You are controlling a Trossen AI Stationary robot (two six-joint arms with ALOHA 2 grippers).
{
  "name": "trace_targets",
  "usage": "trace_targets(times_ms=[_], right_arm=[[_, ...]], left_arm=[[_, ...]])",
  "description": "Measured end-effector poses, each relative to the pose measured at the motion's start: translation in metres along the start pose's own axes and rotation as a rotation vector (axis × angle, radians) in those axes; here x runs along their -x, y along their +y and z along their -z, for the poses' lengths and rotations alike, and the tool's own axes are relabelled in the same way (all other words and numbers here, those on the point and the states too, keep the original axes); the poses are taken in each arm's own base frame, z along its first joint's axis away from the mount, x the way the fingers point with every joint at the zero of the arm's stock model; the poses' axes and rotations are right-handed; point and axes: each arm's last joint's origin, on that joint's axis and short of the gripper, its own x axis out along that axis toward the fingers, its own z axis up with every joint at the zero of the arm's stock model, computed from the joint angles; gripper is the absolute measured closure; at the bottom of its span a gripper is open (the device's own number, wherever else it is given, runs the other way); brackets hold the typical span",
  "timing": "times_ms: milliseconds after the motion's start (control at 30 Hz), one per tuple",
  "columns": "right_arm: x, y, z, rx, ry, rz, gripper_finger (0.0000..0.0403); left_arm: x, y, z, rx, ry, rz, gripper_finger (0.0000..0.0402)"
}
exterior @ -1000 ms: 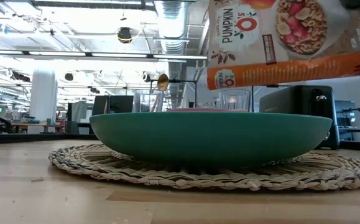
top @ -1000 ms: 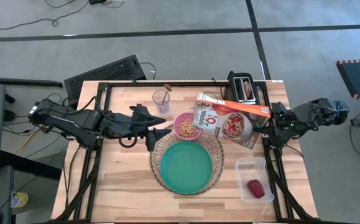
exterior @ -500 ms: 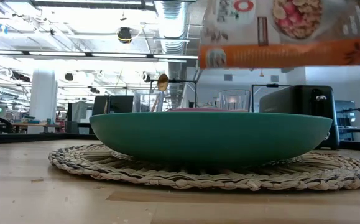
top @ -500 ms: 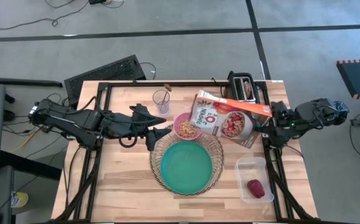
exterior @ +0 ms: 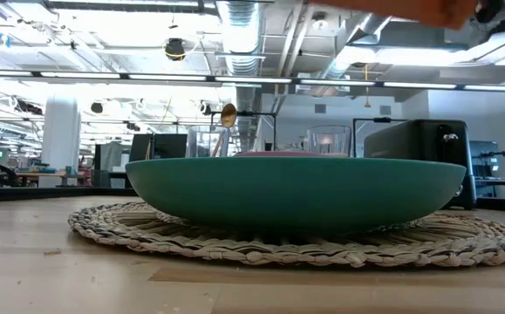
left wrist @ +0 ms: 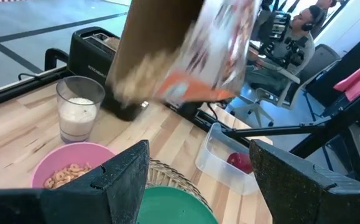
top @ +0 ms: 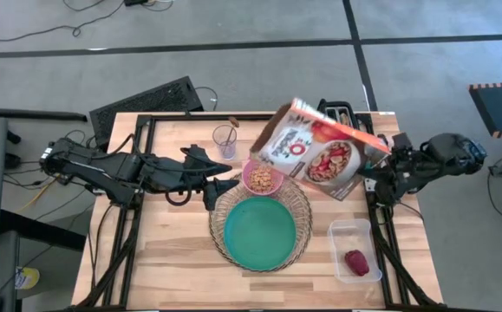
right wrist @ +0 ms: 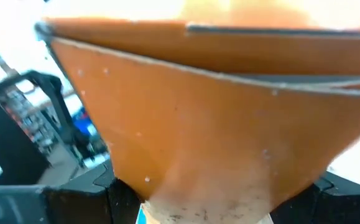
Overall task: Arrange a breakfast setting
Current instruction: Pour the cereal from the orange cereal box into the pink bowl
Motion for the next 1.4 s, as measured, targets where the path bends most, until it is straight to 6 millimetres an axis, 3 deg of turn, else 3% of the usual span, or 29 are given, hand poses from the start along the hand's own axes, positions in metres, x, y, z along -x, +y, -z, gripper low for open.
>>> trace_targets(times_ms=[233,767,900,1133,1400], right_arm=[[-0.017,0.012,-0.015,0.025,-0.130,-0.026,0.0113],[-0.092,0.038,-0.038,0.060,-0.365,-0.024,0.0113],[-0.109,0.040,-0.038,0.056,-0.401,-0.022,0.0113],[-0.136,0.044,-0.038,0.051,-0.464,-0.080,0.0113],[-0.160,0.048,-0.034,0.036,-0.523,-0.114,0.0113]], left_arm=[[0.001,-0.006,-0.009,-0.025,-0.085,0.056,0.0140],[0.002,-0.012,-0.017,-0.087,-0.144,0.149,0.0139],[0.000,-0.009,-0.020,-0.092,-0.156,0.137,0.0111],[0.000,-0.008,-0.029,-0.095,-0.214,0.155,0.0013],[0.002,-0.011,-0.035,-0.112,-0.273,0.186,0.0022]])
